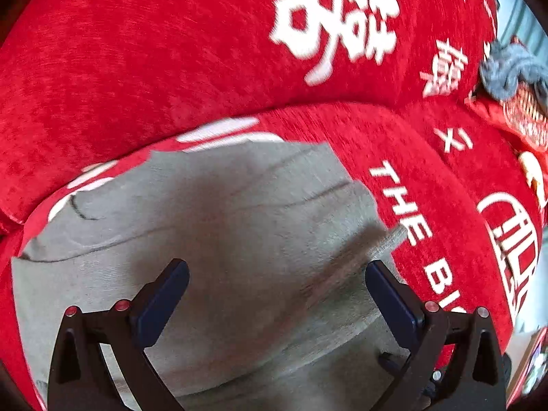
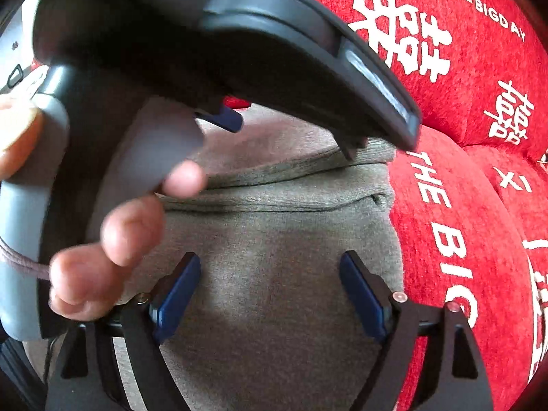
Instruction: Fold small clothes
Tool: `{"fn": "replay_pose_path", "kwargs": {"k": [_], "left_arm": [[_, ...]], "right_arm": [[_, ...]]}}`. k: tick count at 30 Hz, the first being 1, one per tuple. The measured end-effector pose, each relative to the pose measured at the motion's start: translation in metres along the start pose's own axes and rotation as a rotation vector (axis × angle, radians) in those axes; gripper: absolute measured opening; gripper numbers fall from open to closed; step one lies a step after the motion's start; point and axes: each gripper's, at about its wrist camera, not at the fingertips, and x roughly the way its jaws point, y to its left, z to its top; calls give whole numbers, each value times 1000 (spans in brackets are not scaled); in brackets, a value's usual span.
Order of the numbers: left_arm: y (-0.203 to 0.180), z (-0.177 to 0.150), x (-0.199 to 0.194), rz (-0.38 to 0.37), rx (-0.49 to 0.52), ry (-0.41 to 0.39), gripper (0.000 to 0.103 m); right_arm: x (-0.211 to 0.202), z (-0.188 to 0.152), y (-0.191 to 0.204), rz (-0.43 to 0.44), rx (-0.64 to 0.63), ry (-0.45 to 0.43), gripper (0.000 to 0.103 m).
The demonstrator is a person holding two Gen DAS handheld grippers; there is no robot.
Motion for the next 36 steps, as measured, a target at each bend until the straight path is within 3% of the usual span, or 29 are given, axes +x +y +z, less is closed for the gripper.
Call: {"fn": "replay_pose_path", "kwargs": {"k": [2,5,9,11,14,19,21,25,26,28,30,33,36], "left_arm": [[15,-3,-15,-1,-32,-36,103],[50,-18,-37,65,-71,-98,103],[116,-50,-47,175,-186,-113,103],[147,-65,-48,208,-264,-113,103],[197,-90,-47,244,-397,-111,103],[234,-120,-30,283,-476,-64,103],[250,-134,-28,228,-519,-62,103],[251,-136,-44,294,-505,-101,103],[246,-135,-48,305,-484,-115,103],[230,-130,-55,298,-436,-149,103],[211,-124,-55,264,-390,-162,103],[175,-118,-45,254,-281,-148,103],[170,-123,-19,298,-223,-57,103]], "right_arm": [[-5,0,-7,34,34,-7,86],[-18,5,-31,100,144,-43,86],[-26,27,-65,47,228,-90,85],[-17,45,-78,20,251,-65,80],[-7,65,-78,24,261,-46,60],[23,79,-49,46,145,31,59],[44,72,-47,-34,111,126,59],[23,68,-45,-221,101,93,61],[11,70,-41,-264,88,48,62],[-8,74,-32,-278,67,-33,70],[-13,80,-20,-220,61,-64,79],[9,86,-1,-85,29,4,78],[46,73,-1,-185,24,146,78]]}}
